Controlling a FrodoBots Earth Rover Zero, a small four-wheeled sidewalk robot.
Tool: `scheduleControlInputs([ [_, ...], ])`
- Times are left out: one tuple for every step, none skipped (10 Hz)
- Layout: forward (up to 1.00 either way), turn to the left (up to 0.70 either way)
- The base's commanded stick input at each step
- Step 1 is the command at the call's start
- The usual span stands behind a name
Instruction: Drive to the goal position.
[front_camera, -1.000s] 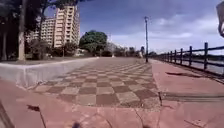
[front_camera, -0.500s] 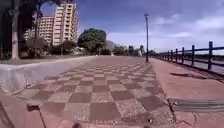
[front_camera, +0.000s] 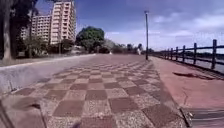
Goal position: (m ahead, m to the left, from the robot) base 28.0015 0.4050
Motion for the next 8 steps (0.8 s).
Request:
scheduleControlInputs([
  [0.70, 0.00],
  [0.70, 0.00],
  [0.70, 0.00],
  [0.70, 0.00],
  [0.70, 0.00],
  [0.70, 0.00],
  [0.70, 0.00],
  [0.70, 0.00],
])
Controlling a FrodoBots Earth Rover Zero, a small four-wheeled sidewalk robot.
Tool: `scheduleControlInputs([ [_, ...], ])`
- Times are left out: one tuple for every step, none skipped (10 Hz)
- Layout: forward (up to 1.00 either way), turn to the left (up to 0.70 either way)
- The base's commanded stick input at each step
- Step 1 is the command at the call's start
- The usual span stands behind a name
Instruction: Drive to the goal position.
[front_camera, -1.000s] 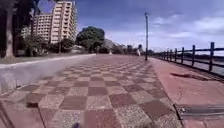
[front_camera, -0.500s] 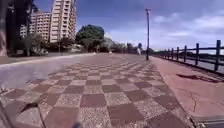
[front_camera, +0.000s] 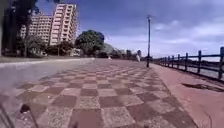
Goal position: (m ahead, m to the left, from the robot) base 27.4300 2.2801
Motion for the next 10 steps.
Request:
scheduleControlInputs([
  [0.70, 0.25],
  [0.70, 0.35],
  [0.70, 0.35],
  [0.70, 0.35],
  [0.70, 0.26],
  [0.70, 0.00],
  [0.70, 0.00],
  [0.70, 0.00],
  [0.70, 0.00],
  [0.70, 0.00],
])
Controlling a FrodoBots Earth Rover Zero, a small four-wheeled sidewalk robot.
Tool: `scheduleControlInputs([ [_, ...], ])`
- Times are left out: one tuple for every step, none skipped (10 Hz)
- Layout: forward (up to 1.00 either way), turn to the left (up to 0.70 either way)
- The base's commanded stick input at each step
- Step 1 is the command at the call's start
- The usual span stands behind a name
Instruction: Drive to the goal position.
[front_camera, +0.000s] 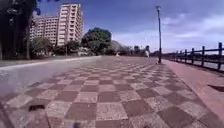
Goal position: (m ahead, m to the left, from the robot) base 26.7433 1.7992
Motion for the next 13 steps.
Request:
scheduleControlInputs([
  [0.70, 0.00],
  [0.70, 0.00],
  [0.70, 0.00],
  [0.70, 0.00],
  [0.70, 0.00],
  [0.70, 0.00],
  [0.70, 0.00],
  [0.70, 0.00],
  [0.70, 0.00],
  [0.70, 0.00],
  [0.70, 0.00],
  [0.70, 0.00],
  [0.70, 0.00],
])
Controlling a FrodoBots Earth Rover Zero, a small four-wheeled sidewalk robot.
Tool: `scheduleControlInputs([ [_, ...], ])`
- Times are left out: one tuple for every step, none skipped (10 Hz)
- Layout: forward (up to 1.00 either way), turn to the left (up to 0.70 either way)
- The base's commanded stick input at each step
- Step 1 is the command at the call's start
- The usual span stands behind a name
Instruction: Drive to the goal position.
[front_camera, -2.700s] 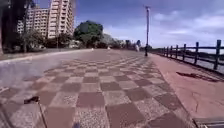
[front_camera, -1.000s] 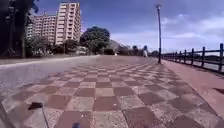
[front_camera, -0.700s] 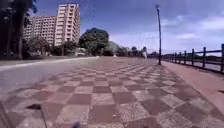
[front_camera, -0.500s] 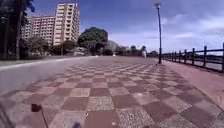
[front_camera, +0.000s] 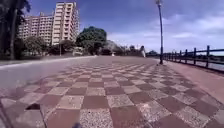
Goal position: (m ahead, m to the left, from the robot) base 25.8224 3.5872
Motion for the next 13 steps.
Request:
scheduleControlInputs([
  [0.70, 0.00],
  [0.70, 0.00],
  [0.70, 0.08],
  [0.70, 0.27],
  [0.70, 0.35],
  [0.70, 0.27],
  [0.70, 0.08],
  [0.70, 0.00],
  [0.70, 0.00],
  [0.70, 0.00],
  [0.70, 0.00],
  [0.70, 0.00],
  [0.70, 0.00],
])
